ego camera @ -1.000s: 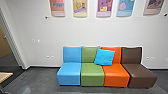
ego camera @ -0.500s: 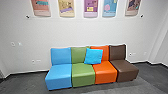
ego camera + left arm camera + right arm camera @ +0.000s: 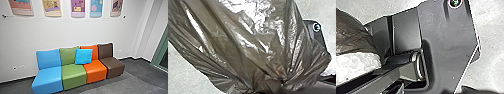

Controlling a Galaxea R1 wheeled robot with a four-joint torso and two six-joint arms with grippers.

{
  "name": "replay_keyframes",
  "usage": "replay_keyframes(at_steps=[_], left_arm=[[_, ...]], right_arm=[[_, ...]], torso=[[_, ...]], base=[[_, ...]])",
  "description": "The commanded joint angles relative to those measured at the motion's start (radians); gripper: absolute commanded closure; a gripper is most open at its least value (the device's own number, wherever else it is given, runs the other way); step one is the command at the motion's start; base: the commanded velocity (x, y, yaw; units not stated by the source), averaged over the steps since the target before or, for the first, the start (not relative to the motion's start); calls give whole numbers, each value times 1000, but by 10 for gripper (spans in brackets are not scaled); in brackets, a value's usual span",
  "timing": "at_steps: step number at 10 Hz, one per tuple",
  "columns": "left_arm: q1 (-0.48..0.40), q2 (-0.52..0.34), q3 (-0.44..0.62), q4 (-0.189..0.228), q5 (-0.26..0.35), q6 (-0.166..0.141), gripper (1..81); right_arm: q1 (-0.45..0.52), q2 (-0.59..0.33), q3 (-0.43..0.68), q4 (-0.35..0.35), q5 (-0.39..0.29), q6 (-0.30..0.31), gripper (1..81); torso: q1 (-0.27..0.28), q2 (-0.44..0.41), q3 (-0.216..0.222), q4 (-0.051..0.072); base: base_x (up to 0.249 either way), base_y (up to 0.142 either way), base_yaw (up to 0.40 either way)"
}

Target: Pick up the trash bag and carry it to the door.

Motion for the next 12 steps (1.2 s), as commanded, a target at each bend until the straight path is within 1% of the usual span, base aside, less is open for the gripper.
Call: replay_keyframes(at_steps=[1,5,6,7,8,9,10,12], left_arm=[[-57,-9,0,0,59,9,811],[-55,-10,0,5,59,9,811],[-55,-12,2,5,58,11,811],[-55,-13,6,6,58,11,811],[-57,-15,9,8,58,12,811],[-55,-16,15,9,59,14,811],[-55,-23,34,16,56,14,811],[-51,-50,92,17,50,14,811]], right_arm=[[50,-12,18,-148,-20,122,10],[33,-13,39,-148,-17,130,10],[26,-27,68,-149,-1,127,10],[24,-62,127,-148,18,127,10],[27,-109,220,-148,18,127,10],[30,-145,289,-148,18,123,10],[30,-165,334,-149,18,123,10],[26,-165,337,-149,18,123,10]], torso=[[0,0,0,0],[0,0,0,0],[0,0,0,0],[0,0,0,0],[0,0,0,0],[0,0,0,0],[0,0,0,0],[0,0,0,0]], base=[[0,0,-347],[0,0,-348],[0,0,-348],[0,0,-351],[0,0,-351],[0,0,-351],[0,0,-350],[0,0,-353]])
